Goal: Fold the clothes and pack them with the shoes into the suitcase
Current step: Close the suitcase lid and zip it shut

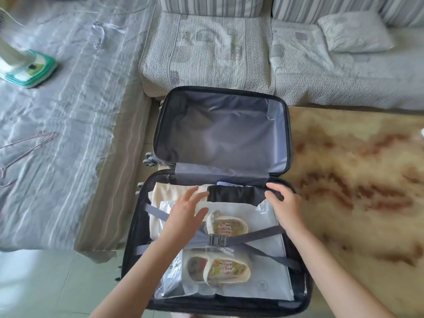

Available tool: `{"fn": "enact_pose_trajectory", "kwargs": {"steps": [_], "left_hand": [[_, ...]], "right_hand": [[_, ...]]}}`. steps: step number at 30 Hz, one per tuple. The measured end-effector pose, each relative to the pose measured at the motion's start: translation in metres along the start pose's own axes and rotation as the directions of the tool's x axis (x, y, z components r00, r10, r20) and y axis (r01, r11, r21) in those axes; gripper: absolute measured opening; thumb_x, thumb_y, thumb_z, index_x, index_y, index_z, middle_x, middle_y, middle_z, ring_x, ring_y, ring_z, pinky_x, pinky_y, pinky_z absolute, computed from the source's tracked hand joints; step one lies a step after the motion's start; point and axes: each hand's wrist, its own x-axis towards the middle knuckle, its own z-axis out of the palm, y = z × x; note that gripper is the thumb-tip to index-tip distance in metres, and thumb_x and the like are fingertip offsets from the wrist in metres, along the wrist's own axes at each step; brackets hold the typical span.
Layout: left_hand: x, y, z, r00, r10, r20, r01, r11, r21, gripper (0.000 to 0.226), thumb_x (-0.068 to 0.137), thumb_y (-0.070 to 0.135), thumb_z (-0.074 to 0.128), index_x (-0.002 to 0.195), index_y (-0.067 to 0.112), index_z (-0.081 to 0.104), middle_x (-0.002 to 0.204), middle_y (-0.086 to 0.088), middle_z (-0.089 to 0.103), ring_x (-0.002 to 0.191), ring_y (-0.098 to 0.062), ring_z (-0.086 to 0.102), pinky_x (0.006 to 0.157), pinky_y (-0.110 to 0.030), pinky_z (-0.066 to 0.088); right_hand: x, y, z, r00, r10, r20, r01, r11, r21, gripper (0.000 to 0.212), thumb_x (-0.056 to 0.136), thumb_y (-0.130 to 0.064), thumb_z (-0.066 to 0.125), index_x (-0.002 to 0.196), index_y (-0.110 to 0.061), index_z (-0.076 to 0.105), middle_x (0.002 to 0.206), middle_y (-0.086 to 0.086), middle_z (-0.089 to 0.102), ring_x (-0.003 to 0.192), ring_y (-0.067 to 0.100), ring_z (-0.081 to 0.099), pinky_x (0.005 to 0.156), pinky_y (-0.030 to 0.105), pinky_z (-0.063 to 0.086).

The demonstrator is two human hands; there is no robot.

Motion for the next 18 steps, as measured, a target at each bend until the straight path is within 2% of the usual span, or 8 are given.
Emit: {"fn": "enact_pose_trajectory", "kwargs": {"steps": [3,7,11,15,18], "left_hand": [[0.034,0.024,0.003,1.000,-0.006,0.023,0.005,1.000,0.030,0.046,0.098,0.028,0.049,0.142,0.031,0.039,0.157,0.003,0.021,0.124,-0.024,0.048,0.107,-0.037,0.034],[0.086,0.045,0.024,0.996,-0.061,0.070,0.045,0.977,0.209,0.051,0.099,0.034,0.044,0.148,0.032,0.028,0.160,0.000,0.011,0.144,-0.021,0.020,0.116,-0.036,0.017],[0.132,0.047,0.044,0.968,-0.154,0.198,0.076,0.933,0.353,0.055,0.101,0.038,0.036,0.152,0.031,0.014,0.160,-0.001,-0.002,0.148,-0.018,-0.001,0.117,-0.043,0.005],[0.163,0.033,0.061,0.946,-0.192,0.262,0.024,0.846,0.532,0.051,0.104,0.032,0.030,0.151,0.033,0.012,0.160,-0.005,-0.005,0.147,-0.027,-0.005,0.117,-0.051,0.004],[0.175,0.020,0.073,0.920,-0.217,0.326,-0.013,0.815,0.579,0.047,0.104,0.035,0.024,0.150,0.036,0.016,0.160,-0.002,-0.003,0.146,-0.030,-0.008,0.116,-0.054,0.004]], "right_hand": [[0.047,-0.004,-0.022,0.993,0.111,0.027,-0.111,0.994,0.015,0.032,0.087,-0.023,0.062,0.119,-0.022,0.064,0.118,0.001,0.064,0.120,0.023,0.049,0.106,0.040,0.037],[0.107,0.001,-0.045,0.972,0.229,0.045,-0.228,0.973,-0.019,0.051,0.090,-0.030,0.060,0.137,-0.017,0.048,0.133,0.008,0.056,0.129,0.030,0.040,0.108,0.039,0.032],[0.156,0.006,-0.049,0.957,0.277,0.090,-0.282,0.958,0.052,0.063,0.091,-0.031,0.060,0.146,-0.011,0.034,0.146,0.013,0.041,0.132,0.029,0.040,0.109,0.039,0.032],[0.197,0.010,-0.038,0.918,0.360,0.165,-0.380,0.919,0.109,0.072,0.093,-0.032,0.059,0.151,-0.015,0.020,0.155,0.007,0.026,0.136,0.031,0.034,0.105,0.050,0.035],[0.221,0.019,-0.027,0.906,0.382,0.181,-0.401,0.912,0.087,0.073,0.093,-0.030,0.060,0.152,-0.016,0.019,0.156,0.006,0.024,0.137,0.033,0.033,0.104,0.053,0.037]]}}
